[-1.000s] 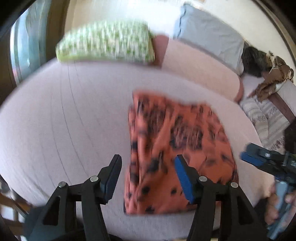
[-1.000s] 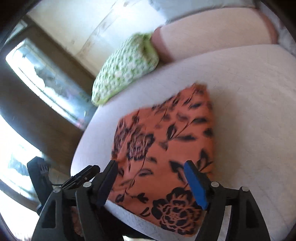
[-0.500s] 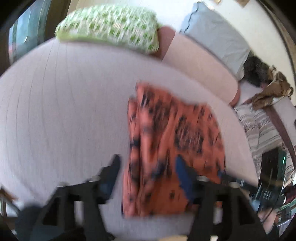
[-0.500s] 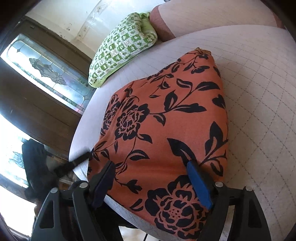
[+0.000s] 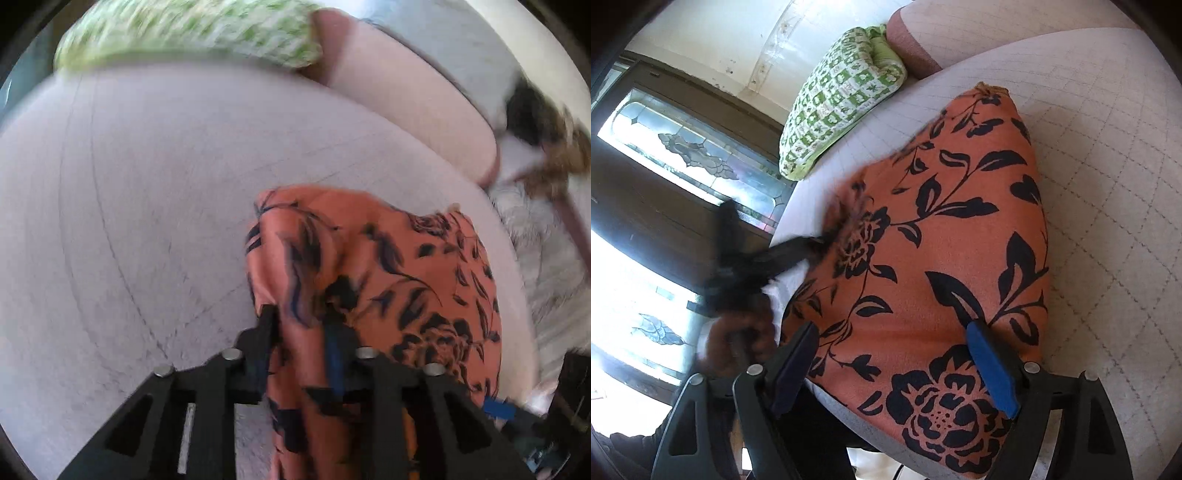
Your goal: Fold small clothes
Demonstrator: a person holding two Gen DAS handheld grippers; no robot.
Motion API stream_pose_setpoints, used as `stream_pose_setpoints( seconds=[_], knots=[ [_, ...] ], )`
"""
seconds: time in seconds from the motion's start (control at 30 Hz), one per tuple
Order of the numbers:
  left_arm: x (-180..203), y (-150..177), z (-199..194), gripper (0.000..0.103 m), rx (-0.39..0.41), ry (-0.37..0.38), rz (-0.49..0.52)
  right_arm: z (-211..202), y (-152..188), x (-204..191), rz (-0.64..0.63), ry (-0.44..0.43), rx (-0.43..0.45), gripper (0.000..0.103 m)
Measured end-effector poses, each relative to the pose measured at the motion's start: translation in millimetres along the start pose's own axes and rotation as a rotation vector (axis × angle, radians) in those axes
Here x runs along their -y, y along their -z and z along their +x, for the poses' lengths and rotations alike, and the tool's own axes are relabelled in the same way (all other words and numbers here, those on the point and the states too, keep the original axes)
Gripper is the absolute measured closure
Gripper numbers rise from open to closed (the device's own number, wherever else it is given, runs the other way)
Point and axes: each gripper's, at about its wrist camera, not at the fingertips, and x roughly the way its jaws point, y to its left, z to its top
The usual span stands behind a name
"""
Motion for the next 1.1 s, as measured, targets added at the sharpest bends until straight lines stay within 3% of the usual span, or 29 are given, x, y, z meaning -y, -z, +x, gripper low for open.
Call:
stream_pose_setpoints(
  seconds=[0.03, 0.07, 0.27, 0.37, 0.47, 0.5, 0.53, 0.6, 0.7, 0.77, 0.8, 0.83, 0.87, 0.9, 0.93, 1.0, 1.07, 1.1],
  knots=[
    [1, -1, -4, 0.061, 0.011, -0.002, -0.004, 0, 0, -2, -0.012, 0.012, -0.007, 0.018],
    [8, -2, -13, 0.059, 0.029, -0.030, 0.015, -1, 0, -4, -0.020, 0.019, -0.012, 0.018],
    [38, 22, -64, 0.060, 0.108, -0.065, 0.102, -2, 0, -2, 0.003, 0.018, 0.005, 0.018],
    [35, 56, -87, 0.055, 0.120, -0.012, 0.063, -1, 1, -6, -0.015, 0.035, 0.008, 0.018],
    [34, 91, -75, 0.054, 0.068, 0.032, 0.042, 0, 2, -6, -0.015, 0.042, 0.009, 0.018],
    [30, 98, -64, 0.062, 0.035, 0.008, 0.037, -1, 2, -7, -0.010, 0.043, 0.011, 0.018],
    [23, 105, -50, 0.079, 0.000, 0.002, 0.016, -1, 2, -6, -0.005, 0.042, 0.013, 0.018],
    [16, 103, -51, 0.082, -0.002, 0.028, -0.048, 0, 2, -5, 0.005, 0.037, 0.011, 0.018],
    [30, 96, -71, 0.083, 0.029, 0.007, -0.013, -1, 0, -6, 0.011, 0.046, 0.003, 0.018],
    [35, 97, -82, 0.075, 0.074, -0.015, 0.011, 0, 0, -5, 0.015, 0.049, 0.001, 0.018],
    [33, 98, -82, 0.054, 0.081, -0.004, 0.001, 1, 0, -5, 0.015, 0.050, 0.001, 0.018],
    [30, 100, -78, 0.046, 0.074, -0.002, -0.013, 1, 0, -5, 0.017, 0.052, 0.001, 0.018],
    [22, 106, -64, 0.052, 0.021, -0.042, -0.026, 1, 1, -6, 0.016, 0.055, 0.003, 0.017],
    [15, 112, -59, 0.068, -0.011, -0.057, -0.039, 2, 1, -7, 0.009, 0.060, 0.001, 0.017],
    [13, 113, -66, 0.077, 0.019, -0.034, -0.060, 2, 1, -9, 0.004, 0.062, -0.003, 0.017],
    [23, 111, -85, 0.079, 0.068, -0.012, -0.032, 2, 1, -10, -0.013, 0.070, -0.007, 0.017],
    [32, 111, -95, 0.078, 0.105, -0.037, 0.025, 2, 2, -10, -0.012, 0.070, -0.003, 0.017],
    [29, 112, -89, 0.072, 0.095, -0.047, 0.021, 3, 1, -9, -0.005, 0.066, -0.003, 0.017]
  ],
)
